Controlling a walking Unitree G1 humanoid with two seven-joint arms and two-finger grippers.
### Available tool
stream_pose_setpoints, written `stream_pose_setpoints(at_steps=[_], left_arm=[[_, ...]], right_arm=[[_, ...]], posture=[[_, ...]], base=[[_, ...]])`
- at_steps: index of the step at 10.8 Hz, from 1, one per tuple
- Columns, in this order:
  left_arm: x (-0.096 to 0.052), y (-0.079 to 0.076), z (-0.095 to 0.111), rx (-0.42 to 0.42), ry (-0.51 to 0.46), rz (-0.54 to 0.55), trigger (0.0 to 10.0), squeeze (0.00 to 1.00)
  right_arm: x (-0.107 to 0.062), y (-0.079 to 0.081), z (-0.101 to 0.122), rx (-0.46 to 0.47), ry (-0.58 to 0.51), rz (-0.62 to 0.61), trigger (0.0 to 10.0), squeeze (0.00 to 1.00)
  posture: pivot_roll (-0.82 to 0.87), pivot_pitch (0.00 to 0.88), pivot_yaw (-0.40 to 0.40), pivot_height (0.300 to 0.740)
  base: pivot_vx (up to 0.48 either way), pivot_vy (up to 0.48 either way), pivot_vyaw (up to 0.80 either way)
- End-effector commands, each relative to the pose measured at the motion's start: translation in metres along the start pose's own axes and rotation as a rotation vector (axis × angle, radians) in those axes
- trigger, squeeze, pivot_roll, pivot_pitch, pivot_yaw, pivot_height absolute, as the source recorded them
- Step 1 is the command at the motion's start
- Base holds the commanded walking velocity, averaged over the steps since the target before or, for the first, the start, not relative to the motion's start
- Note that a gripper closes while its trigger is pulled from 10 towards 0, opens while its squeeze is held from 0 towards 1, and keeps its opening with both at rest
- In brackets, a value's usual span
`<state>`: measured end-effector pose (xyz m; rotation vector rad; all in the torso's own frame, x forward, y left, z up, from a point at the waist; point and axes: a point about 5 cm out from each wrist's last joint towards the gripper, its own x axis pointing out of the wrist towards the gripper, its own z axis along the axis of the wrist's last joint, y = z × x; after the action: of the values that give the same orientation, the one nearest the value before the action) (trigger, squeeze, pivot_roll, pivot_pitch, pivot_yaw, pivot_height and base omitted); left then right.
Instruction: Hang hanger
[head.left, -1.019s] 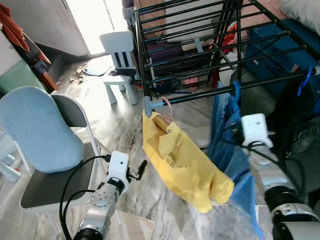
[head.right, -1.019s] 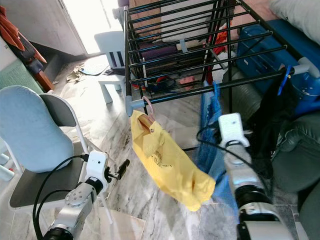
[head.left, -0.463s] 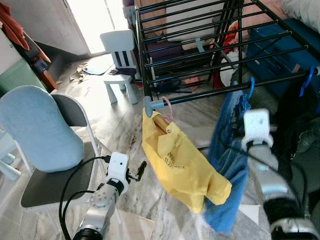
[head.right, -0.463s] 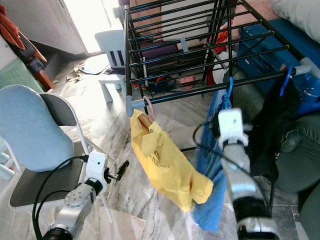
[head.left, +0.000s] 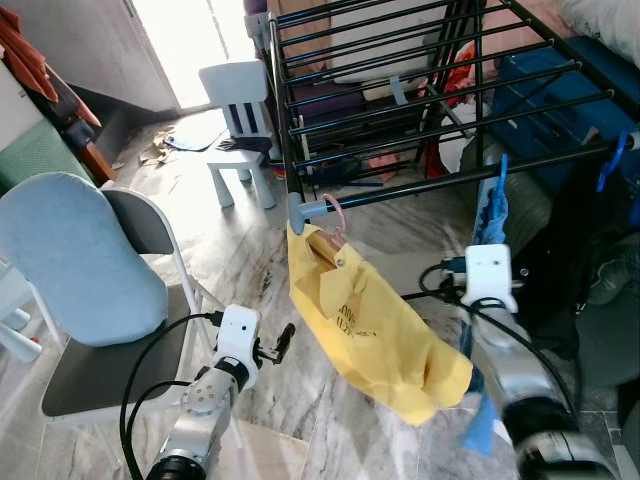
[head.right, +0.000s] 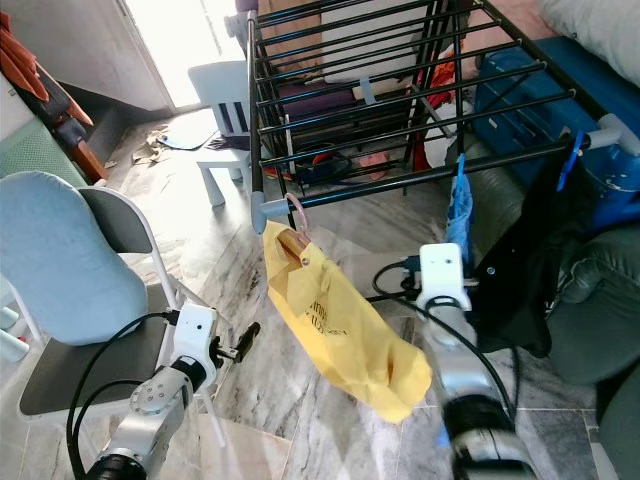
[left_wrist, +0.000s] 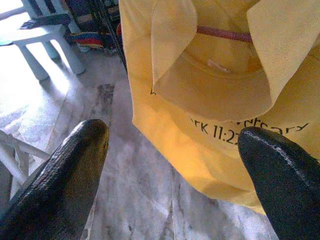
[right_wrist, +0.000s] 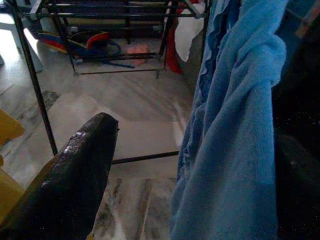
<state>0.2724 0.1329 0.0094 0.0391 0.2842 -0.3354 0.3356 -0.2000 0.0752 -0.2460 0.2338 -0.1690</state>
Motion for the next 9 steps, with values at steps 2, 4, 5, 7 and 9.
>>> stream_pose_setpoints(at_steps=[2,4,5,7,9], left_arm=[[-0.001,0.006,-0.002,0.012,0.009,0.016,10.0,0.00],[-0.001,0.002,-0.004,0.004,0.015,0.020,10.0,0.00],[0.000,0.001,-0.005,0.000,0.018,0.020,10.0,0.00],[-0.001,0.002,-0.008,-0.002,0.025,0.017,10.0,0.00],[-0.001,0.002,-0.010,0.003,0.035,0.012,10.0,0.00]], right_arm=[[0.004,0.003,0.003,-0.012,0.027,-0.021,5.1,0.00],[0.010,-0.010,0.006,-0.077,0.044,-0.080,0.0,0.00],[0.014,-0.016,0.008,-0.114,0.049,-0.099,0.0,0.00],[0.018,-0.025,0.011,-0.142,0.050,-0.128,0.0,0.00],[0.020,-0.031,0.014,-0.141,0.044,-0.123,0.0,0.00]], posture=[[-0.24,0.000,0.192,0.740],[-0.24,0.000,0.182,0.740],[-0.25,0.000,0.181,0.740],[-0.25,0.000,0.181,0.740],[-0.25,0.000,0.183,0.740]], base=[[0.000,0.000,0.00],[0.000,0.000,0.00],[0.000,0.000,0.00],[0.000,0.000,0.00],[0.000,0.000,0.00]])
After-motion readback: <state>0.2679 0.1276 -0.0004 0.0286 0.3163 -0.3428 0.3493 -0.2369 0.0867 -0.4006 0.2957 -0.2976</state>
